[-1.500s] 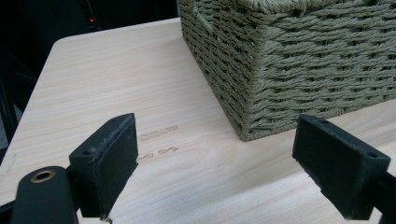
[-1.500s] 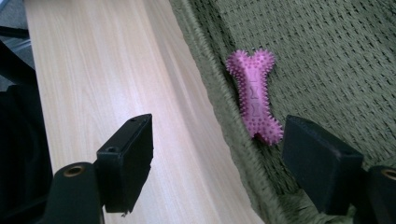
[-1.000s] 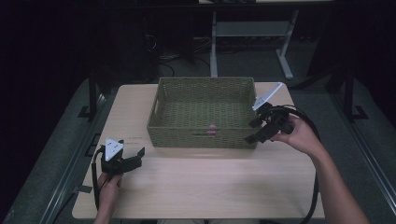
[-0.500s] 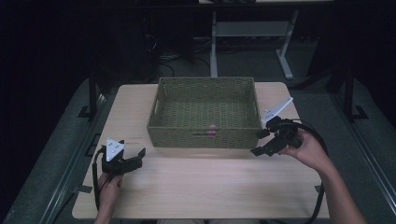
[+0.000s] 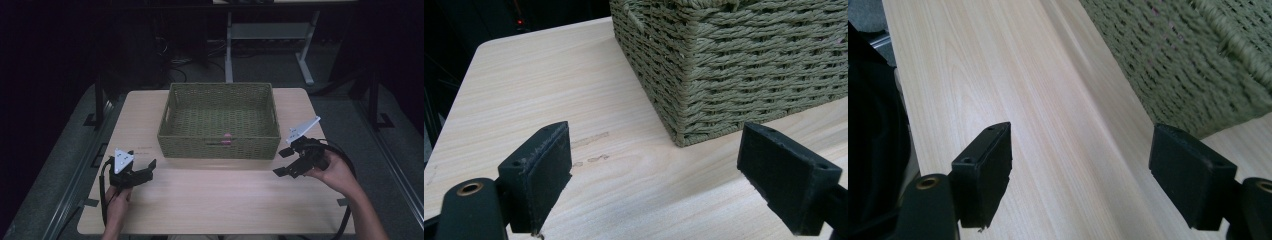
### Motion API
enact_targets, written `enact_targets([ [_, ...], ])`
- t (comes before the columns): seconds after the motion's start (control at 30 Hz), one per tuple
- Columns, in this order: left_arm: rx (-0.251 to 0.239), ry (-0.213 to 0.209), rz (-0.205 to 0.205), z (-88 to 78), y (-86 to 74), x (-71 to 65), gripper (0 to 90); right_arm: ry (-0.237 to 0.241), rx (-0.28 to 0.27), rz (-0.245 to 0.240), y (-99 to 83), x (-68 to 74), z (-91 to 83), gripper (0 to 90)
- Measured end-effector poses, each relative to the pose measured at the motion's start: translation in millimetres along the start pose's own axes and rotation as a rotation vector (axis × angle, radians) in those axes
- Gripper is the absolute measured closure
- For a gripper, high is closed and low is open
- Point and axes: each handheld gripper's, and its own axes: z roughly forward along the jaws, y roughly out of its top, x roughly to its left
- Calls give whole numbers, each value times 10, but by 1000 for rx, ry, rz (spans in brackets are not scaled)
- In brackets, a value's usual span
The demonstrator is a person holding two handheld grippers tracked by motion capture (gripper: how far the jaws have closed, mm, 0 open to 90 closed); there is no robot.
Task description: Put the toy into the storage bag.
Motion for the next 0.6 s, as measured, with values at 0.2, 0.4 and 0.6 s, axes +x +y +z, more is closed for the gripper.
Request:
enact_targets([
  [0.2,0,0,-3,2,-3,2,137,0,-8,17,-125,-2,40,249],
  [0.4,0,0,0,3,-3,-8,137,-3,-9,27,-262,16,83,249],
  [0.6,1,-3,4,8,-3,-15,137,-10,-12,45,-399,33,119,249],
])
